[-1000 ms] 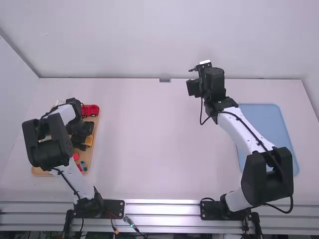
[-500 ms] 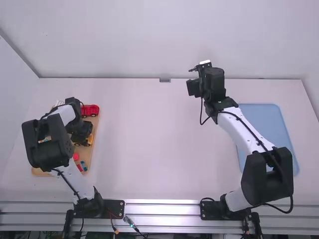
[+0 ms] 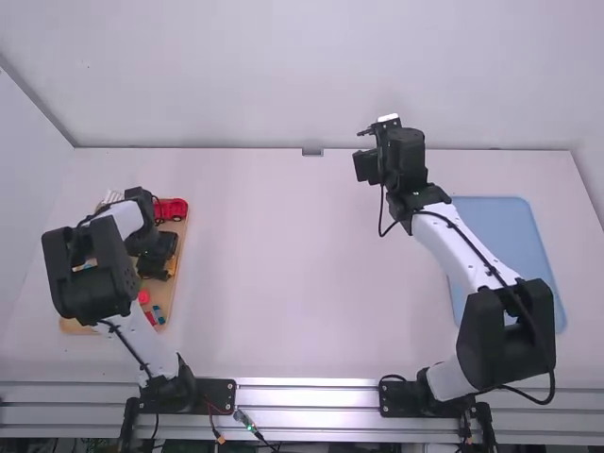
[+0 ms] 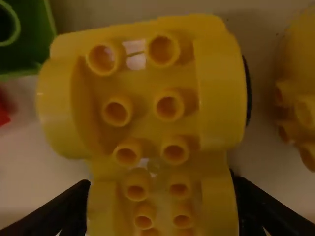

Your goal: Assemble lego blocks to make yellow taxi

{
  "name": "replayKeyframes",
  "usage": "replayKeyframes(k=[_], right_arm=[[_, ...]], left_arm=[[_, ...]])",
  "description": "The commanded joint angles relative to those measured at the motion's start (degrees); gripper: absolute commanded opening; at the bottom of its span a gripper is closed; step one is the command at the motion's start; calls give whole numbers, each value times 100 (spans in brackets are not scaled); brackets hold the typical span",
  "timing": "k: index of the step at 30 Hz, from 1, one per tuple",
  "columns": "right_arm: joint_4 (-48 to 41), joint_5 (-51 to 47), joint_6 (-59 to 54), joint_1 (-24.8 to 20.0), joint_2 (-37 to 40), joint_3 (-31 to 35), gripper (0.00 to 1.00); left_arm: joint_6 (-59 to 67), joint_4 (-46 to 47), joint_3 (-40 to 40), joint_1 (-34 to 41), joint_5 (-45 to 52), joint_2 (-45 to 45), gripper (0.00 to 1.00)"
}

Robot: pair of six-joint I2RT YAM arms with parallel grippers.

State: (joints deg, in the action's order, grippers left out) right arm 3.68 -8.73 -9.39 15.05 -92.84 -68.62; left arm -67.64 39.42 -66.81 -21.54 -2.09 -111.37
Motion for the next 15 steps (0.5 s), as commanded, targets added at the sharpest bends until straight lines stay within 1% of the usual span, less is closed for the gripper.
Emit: replayKeyframes(k=[1,4,6,7,8,9,12,13,15], right_arm=[[15,-31,9,-11,-55,-223,99],[13,-35,11,-11,-55,-223,99],[0,-31,11,-9,-55,-223,99],[0,-33,7,-9,-55,-223,99],[0,-33,9,-11,-55,-223,99],[-2,-33,9,-11,-55,-223,99],[-4,-33,7,-9,-55,-223,98],[-2,-33,7,-11,-55,-223,99],[-4,-33,9,-11,-55,-223,99]], left_arm=[[-9,-70,269,33,142,-168,73],[-9,-87,286,22,142,-168,70],[-7,-68,278,15,120,-168,56],[-2,-55,271,26,120,-168,53],[2,-46,269,26,120,-168,52],[39,-52,269,26,122,-166,47],[249,-116,269,-13,157,-166,46],[321,-127,262,-28,210,-153,44],[295,-20,203,-20,205,-144,42]])
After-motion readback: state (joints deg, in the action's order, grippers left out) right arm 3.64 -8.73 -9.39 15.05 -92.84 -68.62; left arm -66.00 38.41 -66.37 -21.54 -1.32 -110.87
